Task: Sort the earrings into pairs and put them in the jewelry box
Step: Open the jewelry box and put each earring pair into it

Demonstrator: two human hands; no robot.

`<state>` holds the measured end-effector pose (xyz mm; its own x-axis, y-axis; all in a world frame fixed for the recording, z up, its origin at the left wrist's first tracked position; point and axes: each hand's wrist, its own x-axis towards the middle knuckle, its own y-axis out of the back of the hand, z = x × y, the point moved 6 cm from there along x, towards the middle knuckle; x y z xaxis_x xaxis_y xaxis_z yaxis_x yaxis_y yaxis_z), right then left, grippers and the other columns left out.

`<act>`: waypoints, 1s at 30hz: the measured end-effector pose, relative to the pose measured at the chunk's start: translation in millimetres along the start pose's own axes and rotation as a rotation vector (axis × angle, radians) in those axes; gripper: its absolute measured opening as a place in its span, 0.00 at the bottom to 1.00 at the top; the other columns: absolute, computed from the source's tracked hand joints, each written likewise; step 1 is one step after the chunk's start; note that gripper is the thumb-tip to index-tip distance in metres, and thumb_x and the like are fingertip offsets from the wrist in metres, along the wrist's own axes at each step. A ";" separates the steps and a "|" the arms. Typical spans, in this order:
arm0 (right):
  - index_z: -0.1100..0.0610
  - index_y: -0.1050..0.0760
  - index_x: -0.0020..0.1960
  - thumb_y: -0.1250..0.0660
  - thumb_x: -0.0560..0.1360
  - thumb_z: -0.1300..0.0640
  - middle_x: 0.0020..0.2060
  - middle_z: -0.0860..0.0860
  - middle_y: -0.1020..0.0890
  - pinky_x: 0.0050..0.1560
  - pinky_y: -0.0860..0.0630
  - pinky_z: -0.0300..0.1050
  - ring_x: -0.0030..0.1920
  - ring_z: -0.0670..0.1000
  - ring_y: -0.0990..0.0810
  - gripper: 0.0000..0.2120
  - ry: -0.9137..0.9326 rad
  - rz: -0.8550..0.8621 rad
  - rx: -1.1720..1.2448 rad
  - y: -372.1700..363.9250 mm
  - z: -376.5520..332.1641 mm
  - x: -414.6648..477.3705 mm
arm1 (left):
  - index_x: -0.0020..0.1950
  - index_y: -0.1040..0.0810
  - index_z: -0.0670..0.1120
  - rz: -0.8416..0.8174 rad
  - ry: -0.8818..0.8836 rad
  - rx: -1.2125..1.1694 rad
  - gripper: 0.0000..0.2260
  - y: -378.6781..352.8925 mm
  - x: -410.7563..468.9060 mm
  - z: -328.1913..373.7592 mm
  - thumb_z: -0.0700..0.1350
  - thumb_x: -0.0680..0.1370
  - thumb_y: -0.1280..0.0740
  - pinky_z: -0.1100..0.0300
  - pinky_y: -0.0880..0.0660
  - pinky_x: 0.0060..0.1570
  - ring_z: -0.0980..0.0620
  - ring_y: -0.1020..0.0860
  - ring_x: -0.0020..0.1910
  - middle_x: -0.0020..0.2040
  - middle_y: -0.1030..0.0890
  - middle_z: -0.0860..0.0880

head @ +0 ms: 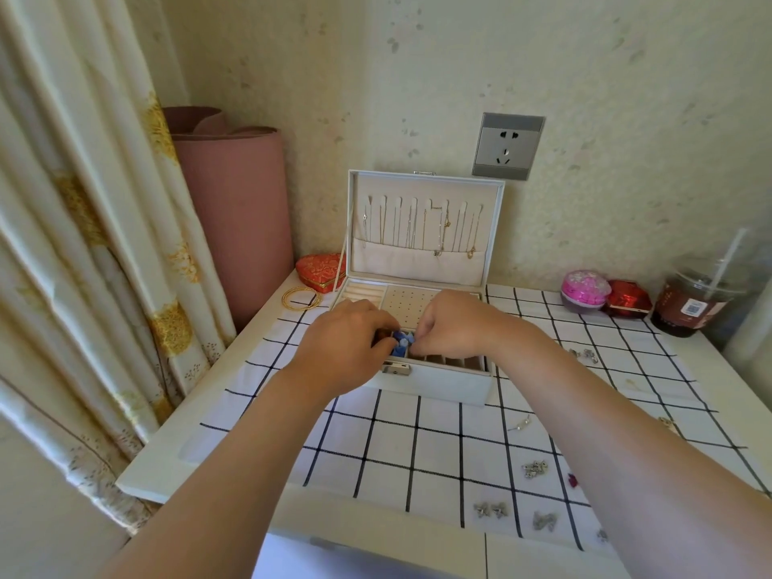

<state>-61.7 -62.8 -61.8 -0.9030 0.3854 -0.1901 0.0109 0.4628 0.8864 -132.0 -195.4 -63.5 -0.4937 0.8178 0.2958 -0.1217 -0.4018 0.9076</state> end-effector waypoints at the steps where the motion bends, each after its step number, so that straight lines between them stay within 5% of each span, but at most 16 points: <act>1: 0.51 0.14 0.47 0.25 0.72 0.51 0.47 0.47 0.15 0.54 0.20 0.48 0.50 0.48 0.19 0.06 0.001 -0.003 0.009 -0.4 0.1 0.2 | 0.62 0.21 0.56 0.003 -0.004 -0.014 0.12 0.3 -0.9 -0.1 0.50 0.79 0.35 0.54 0.27 0.56 0.53 0.27 0.57 0.56 0.21 0.55; 11: 0.50 0.14 0.46 0.24 0.70 0.53 0.46 0.47 0.15 0.56 0.20 0.48 0.51 0.48 0.18 0.06 -0.007 0.005 0.051 -0.9 -0.1 -0.2 | 0.52 0.15 0.55 0.025 0.031 -0.002 0.09 -2.1 2.5 -0.4 0.54 0.79 0.35 0.55 0.26 0.53 0.53 0.27 0.57 0.56 0.21 0.56; 16: 0.48 0.15 0.42 0.25 0.72 0.54 0.42 0.42 0.16 0.45 0.24 0.39 0.47 0.44 0.20 0.02 0.056 0.104 0.222 11.4 0.8 -0.3 | 0.49 0.16 0.57 0.082 0.184 -0.070 0.06 0.5 7.2 -5.7 0.56 0.75 0.30 0.54 0.24 0.51 0.55 0.24 0.53 0.49 0.19 0.58; 19: 0.46 0.16 0.44 0.27 0.74 0.54 0.42 0.40 0.18 0.52 0.22 0.44 0.49 0.45 0.19 0.04 0.082 0.192 0.192 9.2 -2.0 2.9 | 0.48 0.17 0.58 0.066 0.217 -0.134 0.05 -2.0 8.1 -10.7 0.56 0.74 0.28 0.52 0.23 0.51 0.55 0.23 0.52 0.48 0.18 0.57; 23: 0.42 0.19 0.41 0.28 0.73 0.55 0.42 0.40 0.18 0.54 0.19 0.52 0.48 0.46 0.18 0.08 0.086 0.212 0.123 -1.6 -5.4 6.2 | 0.51 0.16 0.57 0.037 0.189 -0.125 0.07 1.2 4.0 -11.9 0.51 0.77 0.33 0.53 0.24 0.53 0.53 0.24 0.54 0.52 0.18 0.55; 30: 0.46 0.15 0.41 0.25 0.72 0.53 0.40 0.40 0.16 0.54 0.19 0.51 0.45 0.42 0.18 0.03 0.107 0.228 0.140 2.3 -6.1 3.5 | 0.60 0.20 0.55 0.051 0.160 -0.205 0.12 5.6 -3.8 -18.5 0.45 0.78 0.35 0.53 0.24 0.58 0.55 0.24 0.57 0.56 0.19 0.55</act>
<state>-67.5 -65.3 -57.9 -0.9107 0.4089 0.0593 0.2708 0.4823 0.8331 -146.7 -208.3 -65.1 -0.6314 0.7255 0.2738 -0.2569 -0.5288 0.8089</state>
